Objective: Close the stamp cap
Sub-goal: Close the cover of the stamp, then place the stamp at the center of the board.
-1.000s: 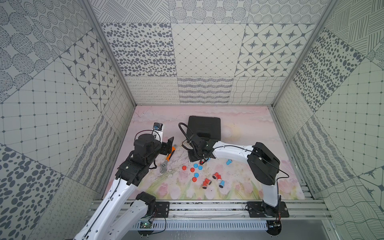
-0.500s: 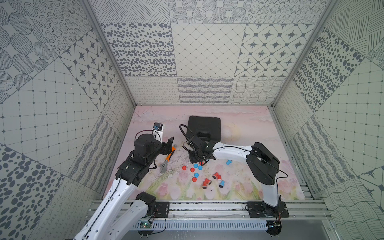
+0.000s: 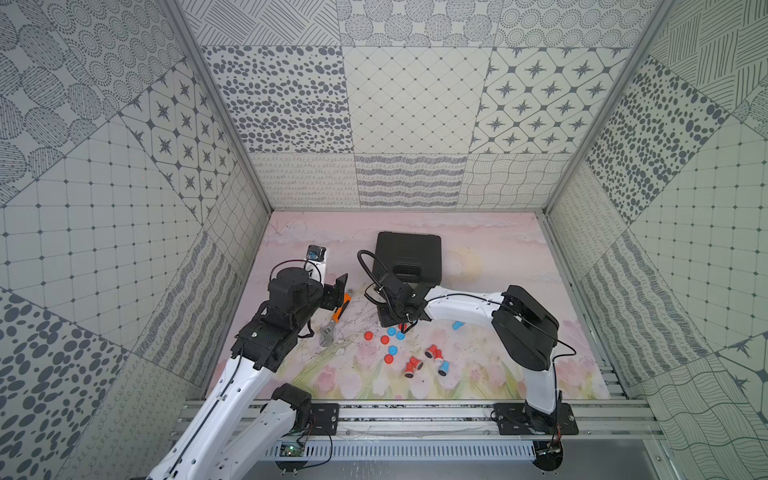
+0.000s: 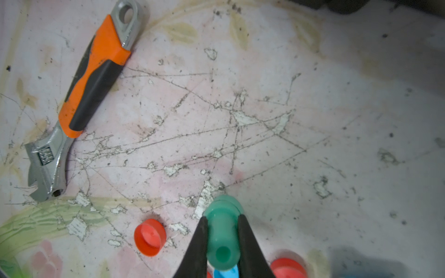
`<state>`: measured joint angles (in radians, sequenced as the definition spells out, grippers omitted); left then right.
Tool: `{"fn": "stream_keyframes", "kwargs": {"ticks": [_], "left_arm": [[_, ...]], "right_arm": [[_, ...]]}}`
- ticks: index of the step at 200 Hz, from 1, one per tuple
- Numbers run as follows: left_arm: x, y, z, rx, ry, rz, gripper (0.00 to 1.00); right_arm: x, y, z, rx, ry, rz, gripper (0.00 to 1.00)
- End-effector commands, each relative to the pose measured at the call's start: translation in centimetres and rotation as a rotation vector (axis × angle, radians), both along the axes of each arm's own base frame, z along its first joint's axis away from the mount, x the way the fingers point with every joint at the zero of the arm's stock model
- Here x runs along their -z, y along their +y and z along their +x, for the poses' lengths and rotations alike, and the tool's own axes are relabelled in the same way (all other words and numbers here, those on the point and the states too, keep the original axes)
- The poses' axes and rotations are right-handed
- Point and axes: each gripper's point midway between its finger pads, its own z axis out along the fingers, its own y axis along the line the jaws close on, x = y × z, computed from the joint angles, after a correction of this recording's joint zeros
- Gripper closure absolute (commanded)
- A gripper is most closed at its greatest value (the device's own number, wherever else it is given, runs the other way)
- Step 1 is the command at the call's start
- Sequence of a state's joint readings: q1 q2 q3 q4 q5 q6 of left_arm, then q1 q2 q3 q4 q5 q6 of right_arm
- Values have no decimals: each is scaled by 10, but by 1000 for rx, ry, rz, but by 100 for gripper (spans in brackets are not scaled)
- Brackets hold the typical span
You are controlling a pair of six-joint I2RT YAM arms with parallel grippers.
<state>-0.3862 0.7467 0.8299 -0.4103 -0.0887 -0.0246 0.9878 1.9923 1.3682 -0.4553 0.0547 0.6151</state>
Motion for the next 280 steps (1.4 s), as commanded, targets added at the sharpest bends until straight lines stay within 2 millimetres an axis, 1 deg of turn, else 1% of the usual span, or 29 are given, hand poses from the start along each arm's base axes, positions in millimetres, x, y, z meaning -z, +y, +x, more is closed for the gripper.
{"fn": "stream_keyframes", "kwargs": {"ticks": [1,35,72,113,136,156,167,186,209,221,238,252,260,280], "left_arm": [[-1,2,3,-9,-10,7,19],[-1,3,2,-9,-11,7,19],[-1,2,3,-7,-10,7,19],[0,3,3,-11,-10,11,19],[0,3,3,-13,-10,13,19],[0,3,3,-14,-10,13,19],[0,3,3,-13,-11,12,19],[1,3,4,-14,-10,13,19],[1,4,4,-17,-9,15,19],[1,4,3,-18,-10,15,19],[0,4,4,-18,-12,15,19],[0,5,4,-19,-12,16,19],[0,5,3,-22,-14,19,19],[-1,6,3,-27,-19,19,19]], "right_arm": [[23,-20,-4,-6,-4,-155,96],[28,-30,-12,-31,-25,-256,98],[43,-39,-22,-59,-19,-355,99],[65,-48,-37,-73,30,-413,100],[76,-56,-47,-67,43,-446,100],[89,-63,-56,-58,73,-451,100],[92,-65,-58,-57,74,-466,100],[90,-67,-58,-53,54,-486,100],[92,-64,-60,-63,57,-481,100],[88,-59,-59,-72,56,-463,100],[72,-47,-50,-61,51,-375,99],[50,-38,-38,-33,46,-287,98],[33,-35,-29,-17,31,-238,98],[-1,-29,-8,21,0,-128,98]]}}
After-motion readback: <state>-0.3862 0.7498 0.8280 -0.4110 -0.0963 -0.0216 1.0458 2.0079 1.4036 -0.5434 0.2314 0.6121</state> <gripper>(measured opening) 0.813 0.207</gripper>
